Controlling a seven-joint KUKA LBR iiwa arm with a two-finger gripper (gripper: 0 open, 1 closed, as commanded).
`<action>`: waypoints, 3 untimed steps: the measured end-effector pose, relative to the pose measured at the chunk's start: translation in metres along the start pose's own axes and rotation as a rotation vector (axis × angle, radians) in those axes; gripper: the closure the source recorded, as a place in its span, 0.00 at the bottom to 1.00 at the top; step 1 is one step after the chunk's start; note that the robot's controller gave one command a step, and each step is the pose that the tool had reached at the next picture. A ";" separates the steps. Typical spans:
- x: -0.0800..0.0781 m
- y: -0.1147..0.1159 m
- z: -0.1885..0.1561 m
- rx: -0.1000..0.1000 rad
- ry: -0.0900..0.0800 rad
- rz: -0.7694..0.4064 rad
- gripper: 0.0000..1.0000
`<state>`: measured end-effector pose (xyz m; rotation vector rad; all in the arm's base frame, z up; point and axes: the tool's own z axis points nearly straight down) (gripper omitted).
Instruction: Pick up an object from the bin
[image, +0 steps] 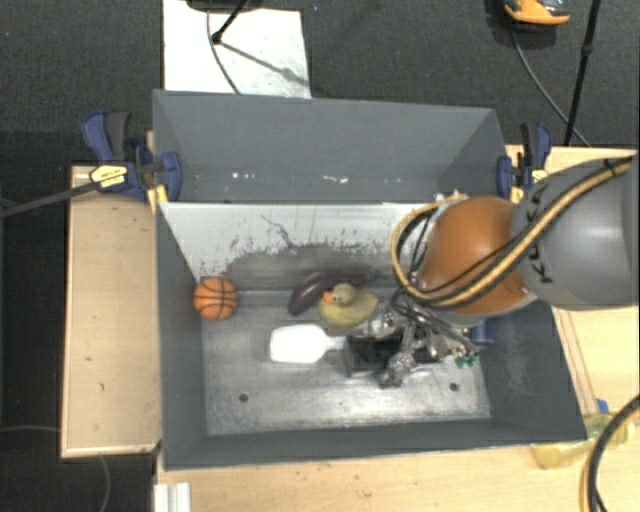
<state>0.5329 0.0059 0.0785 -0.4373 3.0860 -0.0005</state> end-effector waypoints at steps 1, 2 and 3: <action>-0.007 0.003 -0.118 -0.005 0.027 0.004 1.00; -0.007 0.003 -0.118 -0.005 0.027 0.005 1.00; -0.004 -0.015 -0.166 -0.008 0.029 -0.097 1.00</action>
Offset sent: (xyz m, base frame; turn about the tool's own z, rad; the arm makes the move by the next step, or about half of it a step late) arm 0.0000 0.0000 0.0000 0.0000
